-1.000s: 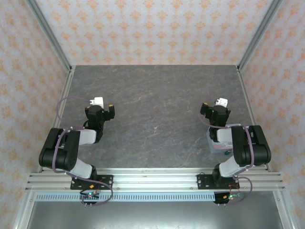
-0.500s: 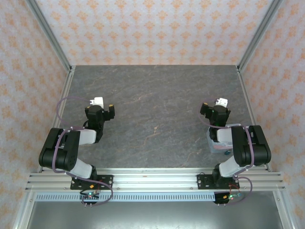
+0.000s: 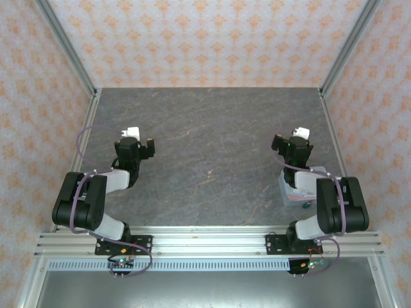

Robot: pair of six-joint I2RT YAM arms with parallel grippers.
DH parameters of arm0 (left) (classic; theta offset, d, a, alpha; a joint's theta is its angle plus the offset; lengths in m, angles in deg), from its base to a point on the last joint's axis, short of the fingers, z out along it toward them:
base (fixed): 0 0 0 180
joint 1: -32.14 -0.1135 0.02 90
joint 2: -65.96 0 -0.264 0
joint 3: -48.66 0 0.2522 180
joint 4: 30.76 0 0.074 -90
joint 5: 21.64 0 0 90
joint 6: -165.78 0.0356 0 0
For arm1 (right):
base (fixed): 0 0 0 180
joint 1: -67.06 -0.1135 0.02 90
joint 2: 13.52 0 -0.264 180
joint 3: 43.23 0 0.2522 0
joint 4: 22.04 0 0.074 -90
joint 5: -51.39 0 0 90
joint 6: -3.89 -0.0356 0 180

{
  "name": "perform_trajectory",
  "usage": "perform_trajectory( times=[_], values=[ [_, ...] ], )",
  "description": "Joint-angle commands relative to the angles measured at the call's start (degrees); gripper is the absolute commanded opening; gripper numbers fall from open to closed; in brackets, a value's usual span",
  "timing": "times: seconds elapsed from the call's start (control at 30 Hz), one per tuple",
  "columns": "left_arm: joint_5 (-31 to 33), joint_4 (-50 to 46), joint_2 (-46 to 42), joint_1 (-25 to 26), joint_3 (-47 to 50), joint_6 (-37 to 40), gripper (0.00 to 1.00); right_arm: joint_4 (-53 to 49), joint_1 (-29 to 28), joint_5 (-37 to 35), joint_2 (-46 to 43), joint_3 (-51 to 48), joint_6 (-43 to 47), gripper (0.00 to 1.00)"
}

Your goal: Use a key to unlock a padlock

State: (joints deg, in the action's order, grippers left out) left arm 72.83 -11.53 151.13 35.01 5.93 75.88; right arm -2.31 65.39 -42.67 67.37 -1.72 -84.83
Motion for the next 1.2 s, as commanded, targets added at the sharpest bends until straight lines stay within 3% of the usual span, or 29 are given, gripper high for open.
perform_trajectory(
  times=[0.0,0.13,0.3,0.47,0.6,0.93,1.17],
  values=[
    [0.4,-10.2,-3.9,-0.5,-5.1,0.4,1.00,-10.7,0.3,-1.5,-6.0,3.5,-4.1,0.99],
    [0.3,-20.4,-6.4,-0.1,-10.5,-3.0,1.00,-23.5,0.4,-3.9,-12.7,6.8,-18.8,0.99],
    [1.5,-32.9,-6.4,3.8,-18.8,-7.7,1.00,-38.0,0.4,2.0,-20.5,10.4,-29.3,0.99],
    [4.0,-40.9,-4.9,10.6,-25.7,-10.5,1.00,-60.7,0.4,4.8,-22.7,18.5,-33.7,0.99],
    [3.1,-44.3,-4.0,13.9,-29.0,-15.2,1.00,-76.3,0.4,3.1,-24.6,22.0,-36.2,0.99],
    [0.9,-45.3,-3.6,17.2,-31.7,-20.9,1.00,-90.4,0.4,-1.2,-35.0,16.8,-44.5,0.99],
    [-0.4,-46.1,-3.8,17.9,-32.8,-21.0,1.00,-92.6,0.8,-9.0,-34.2,17.7,-44.2,0.99]
  ],
)
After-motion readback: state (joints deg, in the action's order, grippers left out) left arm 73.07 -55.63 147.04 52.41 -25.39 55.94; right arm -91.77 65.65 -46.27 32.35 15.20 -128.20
